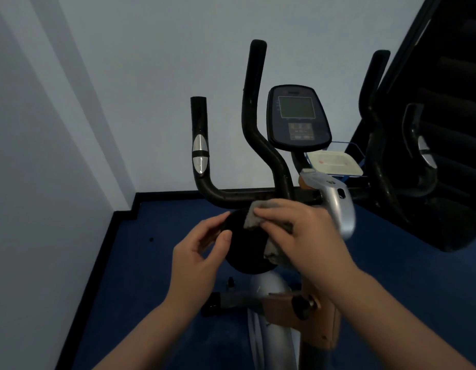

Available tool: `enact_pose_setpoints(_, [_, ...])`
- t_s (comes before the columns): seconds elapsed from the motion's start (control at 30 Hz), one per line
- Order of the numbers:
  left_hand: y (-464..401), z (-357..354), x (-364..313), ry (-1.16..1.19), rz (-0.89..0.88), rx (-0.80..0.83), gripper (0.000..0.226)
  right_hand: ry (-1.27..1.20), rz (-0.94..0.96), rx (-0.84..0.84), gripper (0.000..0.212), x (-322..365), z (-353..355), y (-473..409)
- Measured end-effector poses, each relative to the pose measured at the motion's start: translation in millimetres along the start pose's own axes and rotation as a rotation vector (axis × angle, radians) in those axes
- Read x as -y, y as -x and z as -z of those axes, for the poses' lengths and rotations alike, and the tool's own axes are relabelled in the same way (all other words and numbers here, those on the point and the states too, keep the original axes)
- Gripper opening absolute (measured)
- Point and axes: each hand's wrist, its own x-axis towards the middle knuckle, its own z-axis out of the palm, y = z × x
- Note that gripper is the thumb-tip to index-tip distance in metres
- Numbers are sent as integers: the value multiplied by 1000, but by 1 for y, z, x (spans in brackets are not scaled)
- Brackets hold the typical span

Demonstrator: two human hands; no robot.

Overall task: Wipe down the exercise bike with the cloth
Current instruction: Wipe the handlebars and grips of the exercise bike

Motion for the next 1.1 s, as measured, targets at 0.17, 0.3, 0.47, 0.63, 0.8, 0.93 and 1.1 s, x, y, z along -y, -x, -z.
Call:
enact_pose_setpoints(0.17, [0, 4, 1, 22, 26, 46, 30, 32, -40, -2, 14, 14, -13, -22])
enact_pose_setpoints(0.3, [0, 5, -2, 11, 25, 59, 31, -78, -106, 7, 17, 12, -16, -20])
enact_pose_setpoints(0.47, [0, 7, -2, -4, 4, 85, 29, 72, -1, -228, 24, 2, -20, 30])
enact_pose_setpoints(0.63, [-1, 6, -3, 9, 5, 90, 28, 77, -23, -212, 16, 4, -22, 11])
enact_pose_setpoints(0.8, [-7, 15, -3, 38, 27, 180, 28, 226, -29, -365, 27, 11, -35, 62])
enact_pose_setpoints(0.93, [-17, 24, -3, 59, 54, 291, 29, 139, -103, -415, 26, 26, -27, 48])
enact_pose_setpoints(1.1, [-18, 29, 0, 81, 32, 363, 33, 132, -197, -251, 35, 54, -50, 23])
